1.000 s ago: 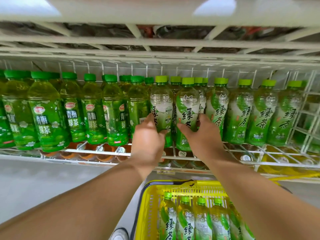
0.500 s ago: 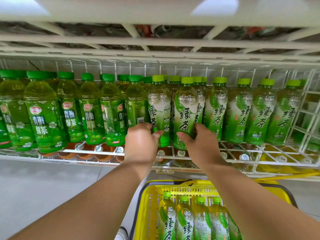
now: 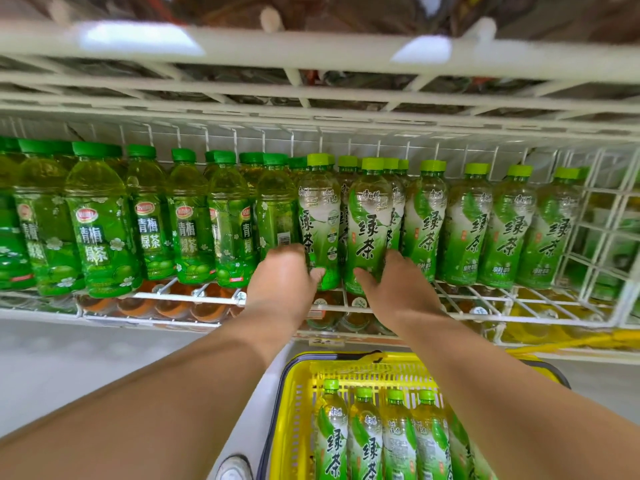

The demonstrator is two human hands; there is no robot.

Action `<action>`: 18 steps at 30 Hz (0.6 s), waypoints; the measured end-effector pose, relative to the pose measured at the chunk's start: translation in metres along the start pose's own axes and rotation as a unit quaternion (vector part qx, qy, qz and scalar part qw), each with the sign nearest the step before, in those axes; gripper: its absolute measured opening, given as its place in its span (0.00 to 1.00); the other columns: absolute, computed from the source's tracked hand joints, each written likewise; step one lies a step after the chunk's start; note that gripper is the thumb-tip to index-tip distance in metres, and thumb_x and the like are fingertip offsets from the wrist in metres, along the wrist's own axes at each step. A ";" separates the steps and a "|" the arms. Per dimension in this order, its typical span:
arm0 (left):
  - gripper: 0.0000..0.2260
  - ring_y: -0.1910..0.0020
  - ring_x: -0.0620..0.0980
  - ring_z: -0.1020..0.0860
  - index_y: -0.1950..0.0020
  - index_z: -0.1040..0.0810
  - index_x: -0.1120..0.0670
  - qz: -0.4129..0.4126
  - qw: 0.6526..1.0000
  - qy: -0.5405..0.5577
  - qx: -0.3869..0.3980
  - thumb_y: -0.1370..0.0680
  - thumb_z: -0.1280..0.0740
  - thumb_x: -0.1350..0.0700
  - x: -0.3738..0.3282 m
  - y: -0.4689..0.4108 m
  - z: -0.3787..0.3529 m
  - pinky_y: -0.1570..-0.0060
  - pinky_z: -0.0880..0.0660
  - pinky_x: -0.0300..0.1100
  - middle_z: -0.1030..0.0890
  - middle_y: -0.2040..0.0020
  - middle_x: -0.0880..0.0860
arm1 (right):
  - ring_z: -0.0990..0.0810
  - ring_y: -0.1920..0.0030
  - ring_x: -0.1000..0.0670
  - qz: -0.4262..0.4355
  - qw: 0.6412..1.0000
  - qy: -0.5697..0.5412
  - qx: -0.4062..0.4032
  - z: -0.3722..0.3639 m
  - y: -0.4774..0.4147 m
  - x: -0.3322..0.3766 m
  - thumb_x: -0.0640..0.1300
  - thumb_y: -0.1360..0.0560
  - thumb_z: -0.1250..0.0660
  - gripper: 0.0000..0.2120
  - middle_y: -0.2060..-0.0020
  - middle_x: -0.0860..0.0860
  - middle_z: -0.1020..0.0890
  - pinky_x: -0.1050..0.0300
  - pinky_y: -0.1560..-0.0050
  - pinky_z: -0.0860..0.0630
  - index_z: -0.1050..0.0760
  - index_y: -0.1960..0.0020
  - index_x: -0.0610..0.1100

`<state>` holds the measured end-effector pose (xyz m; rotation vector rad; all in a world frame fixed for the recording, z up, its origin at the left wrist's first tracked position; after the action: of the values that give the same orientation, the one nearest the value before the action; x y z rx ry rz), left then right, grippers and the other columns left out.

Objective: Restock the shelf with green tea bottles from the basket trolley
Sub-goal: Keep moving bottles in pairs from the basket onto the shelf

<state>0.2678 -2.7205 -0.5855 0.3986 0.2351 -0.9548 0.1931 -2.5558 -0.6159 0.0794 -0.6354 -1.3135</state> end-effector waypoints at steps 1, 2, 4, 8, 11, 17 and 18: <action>0.18 0.50 0.57 0.19 0.39 0.23 0.57 -0.012 1.000 -0.016 0.011 0.22 0.30 0.46 -0.001 0.004 0.001 0.50 0.20 0.48 0.18 0.49 0.56 | 0.24 0.39 0.41 0.004 0.999 0.043 -0.001 0.002 0.004 0.000 0.63 0.21 0.41 0.30 0.39 0.44 0.25 0.45 0.43 0.23 0.35 0.29 0.42; 0.19 0.49 0.56 0.19 0.37 0.25 0.56 -0.026 0.999 -0.035 0.020 0.22 0.31 0.46 -0.002 0.008 0.002 0.50 0.20 0.50 0.19 0.48 0.56 | 0.27 0.35 0.41 0.009 0.997 0.073 -0.004 0.006 0.008 0.001 0.63 0.21 0.42 0.33 0.35 0.44 0.27 0.46 0.40 0.25 0.39 0.26 0.42; 0.23 0.43 0.56 0.21 0.32 0.29 0.53 -0.064 0.993 -0.089 0.032 0.22 0.31 0.44 -0.004 0.016 0.006 0.49 0.20 0.50 0.22 0.42 0.54 | 0.31 0.31 0.41 0.021 0.994 0.105 -0.003 0.012 0.016 0.003 0.64 0.21 0.44 0.35 0.30 0.44 0.32 0.46 0.36 0.28 0.44 0.24 0.42; 0.34 0.34 0.57 0.28 0.23 0.41 0.50 -0.132 0.976 -0.166 0.050 0.24 0.32 0.40 -0.005 0.024 0.015 0.41 0.25 0.51 0.31 0.31 0.53 | 0.33 0.30 0.42 0.066 0.987 0.149 0.006 0.022 0.030 0.011 0.63 0.21 0.42 0.34 0.29 0.45 0.34 0.46 0.35 0.29 0.46 0.23 0.45; 0.36 0.32 0.58 0.31 0.22 0.45 0.50 -0.173 0.957 -0.227 0.056 0.24 0.34 0.38 -0.006 0.032 0.025 0.35 0.30 0.52 0.33 0.28 0.55 | 0.35 0.29 0.43 0.089 0.982 0.168 0.012 0.033 0.045 0.020 0.64 0.22 0.41 0.37 0.27 0.46 0.36 0.45 0.31 0.33 0.49 0.22 0.48; 0.39 0.24 0.60 0.42 0.20 0.49 0.48 -0.191 0.942 -0.263 0.082 0.24 0.37 0.35 -0.004 0.053 0.046 0.25 0.46 0.60 0.41 0.23 0.57 | 0.48 0.23 0.44 0.106 0.974 0.199 0.021 0.048 0.080 0.026 0.67 0.22 0.46 0.37 0.23 0.48 0.47 0.46 0.25 0.46 0.55 0.21 0.51; 0.39 0.24 0.60 0.43 0.20 0.50 0.48 -0.190 0.942 -0.264 0.082 0.24 0.37 0.35 -0.003 0.058 0.049 0.25 0.47 0.61 0.42 0.23 0.57 | 0.49 0.23 0.44 0.105 0.974 0.201 0.025 0.050 0.087 0.027 0.67 0.22 0.47 0.37 0.23 0.48 0.47 0.46 0.25 0.47 0.55 0.21 0.51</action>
<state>0.3150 -2.7094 -0.5268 0.2372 -0.2705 -1.4311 0.2480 -2.5411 -0.5289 0.3044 -0.3201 -1.0361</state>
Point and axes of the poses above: each hand's wrist, its own y-axis away from the middle knuckle, its own z-axis out of the back of the hand, x = y × z, the point moved 7 cm from there along -y, towards the middle knuckle
